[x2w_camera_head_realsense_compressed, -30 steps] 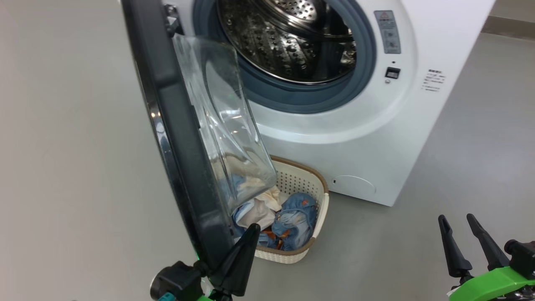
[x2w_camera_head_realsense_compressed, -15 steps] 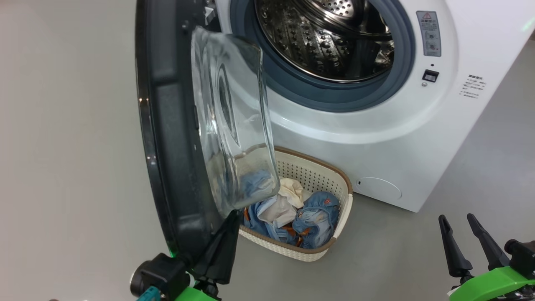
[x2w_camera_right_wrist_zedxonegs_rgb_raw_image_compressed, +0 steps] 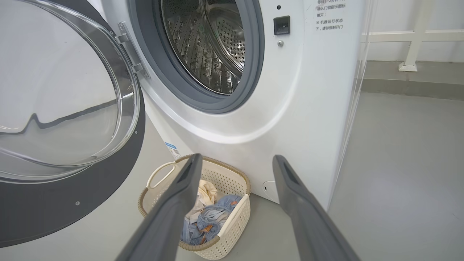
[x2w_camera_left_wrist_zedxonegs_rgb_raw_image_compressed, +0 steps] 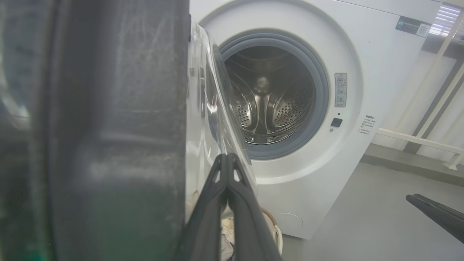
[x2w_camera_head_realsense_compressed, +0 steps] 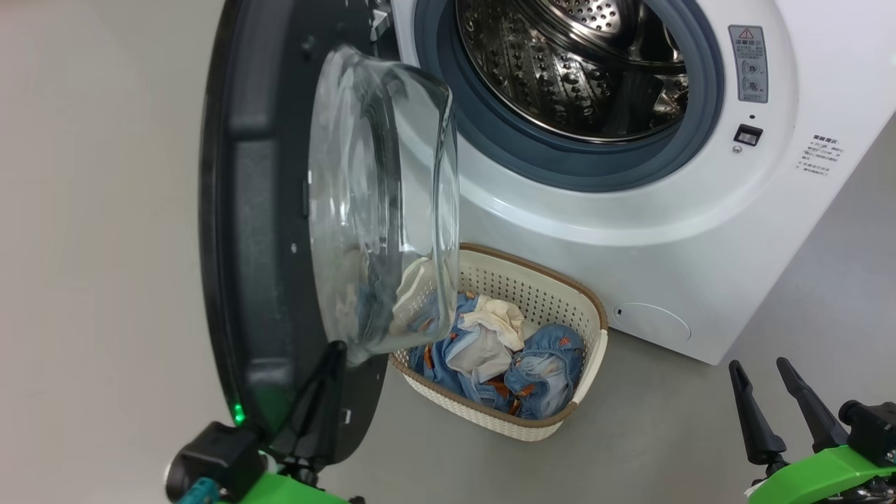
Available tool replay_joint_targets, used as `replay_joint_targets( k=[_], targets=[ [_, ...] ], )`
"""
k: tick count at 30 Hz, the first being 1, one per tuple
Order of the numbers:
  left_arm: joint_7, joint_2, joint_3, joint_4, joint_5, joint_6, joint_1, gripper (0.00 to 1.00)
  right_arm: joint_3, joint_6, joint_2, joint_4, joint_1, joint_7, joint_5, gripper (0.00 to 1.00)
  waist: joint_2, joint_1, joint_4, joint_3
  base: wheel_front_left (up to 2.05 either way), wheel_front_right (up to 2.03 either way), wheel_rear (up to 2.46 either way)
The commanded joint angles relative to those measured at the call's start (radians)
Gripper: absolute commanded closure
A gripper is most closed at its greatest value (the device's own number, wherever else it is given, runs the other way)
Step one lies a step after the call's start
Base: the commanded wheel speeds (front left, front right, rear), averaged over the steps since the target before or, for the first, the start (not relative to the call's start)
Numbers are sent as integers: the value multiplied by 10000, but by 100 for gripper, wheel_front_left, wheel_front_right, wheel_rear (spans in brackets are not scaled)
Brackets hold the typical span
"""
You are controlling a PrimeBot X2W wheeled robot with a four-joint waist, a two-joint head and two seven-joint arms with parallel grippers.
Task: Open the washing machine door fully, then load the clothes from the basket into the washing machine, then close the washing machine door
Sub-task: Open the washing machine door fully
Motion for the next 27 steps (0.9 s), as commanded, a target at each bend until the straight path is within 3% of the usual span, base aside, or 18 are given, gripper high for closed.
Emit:
replay_joint_targets(
  k=[1, 27],
  targets=[
    [25, 267, 619, -285, -127, 170, -122, 100, 253, 16, -173, -199, -238, -120, -63, 0, 0, 0, 6, -22, 0, 0, 0],
    [-184, 1265, 2571, 695, -718, 717, -583, 100, 436, 16, -226, -230, -281, -120, -20, 0, 0, 0, -201, 157, 0, 0, 0]
  ],
)
